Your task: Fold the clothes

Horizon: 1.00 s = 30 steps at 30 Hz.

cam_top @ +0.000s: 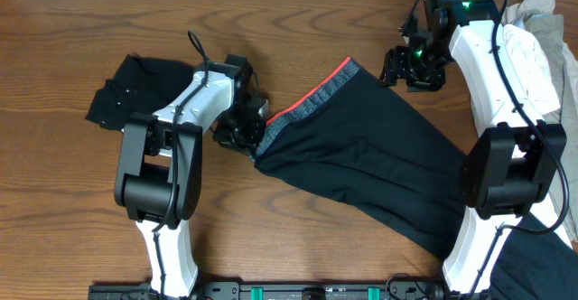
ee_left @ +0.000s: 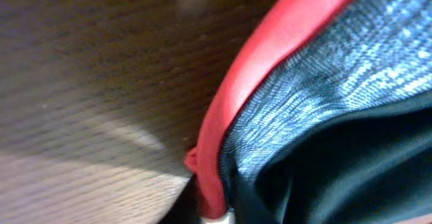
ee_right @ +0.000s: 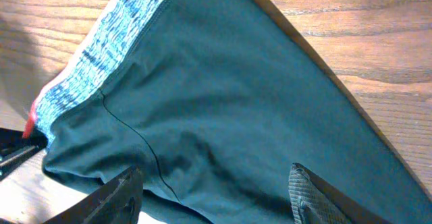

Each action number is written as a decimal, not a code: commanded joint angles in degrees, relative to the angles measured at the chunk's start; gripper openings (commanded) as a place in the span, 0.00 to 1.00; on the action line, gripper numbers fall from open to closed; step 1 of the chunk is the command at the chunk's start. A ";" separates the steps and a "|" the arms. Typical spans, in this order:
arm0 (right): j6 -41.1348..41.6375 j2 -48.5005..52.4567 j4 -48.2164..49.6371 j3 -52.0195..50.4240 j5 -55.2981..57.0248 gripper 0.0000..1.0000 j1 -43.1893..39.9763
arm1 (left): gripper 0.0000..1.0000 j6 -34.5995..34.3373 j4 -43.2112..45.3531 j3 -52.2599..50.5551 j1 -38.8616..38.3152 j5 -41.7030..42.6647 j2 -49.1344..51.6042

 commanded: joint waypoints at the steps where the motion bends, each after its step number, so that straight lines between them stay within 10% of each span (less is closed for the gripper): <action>1: -1.03 -2.08 0.15 0.11 -0.33 0.68 -0.15 | 0.06 -2.75 -1.73 0.68 -0.02 -5.77 0.81; 14: -4.22 -1.03 3.43 0.02 -0.13 0.55 2.43 | 0.06 -21.33 -16.09 0.68 6.97 -24.35 0.72; 24: -8.02 7.39 8.76 0.00 -2.67 0.02 13.79 | 0.06 -21.27 -17.94 0.68 9.88 -24.35 -0.44; 30: -2.84 14.71 13.73 0.00 -5.79 0.01 19.08 | 0.06 -21.27 -17.94 0.68 9.88 -24.35 -1.01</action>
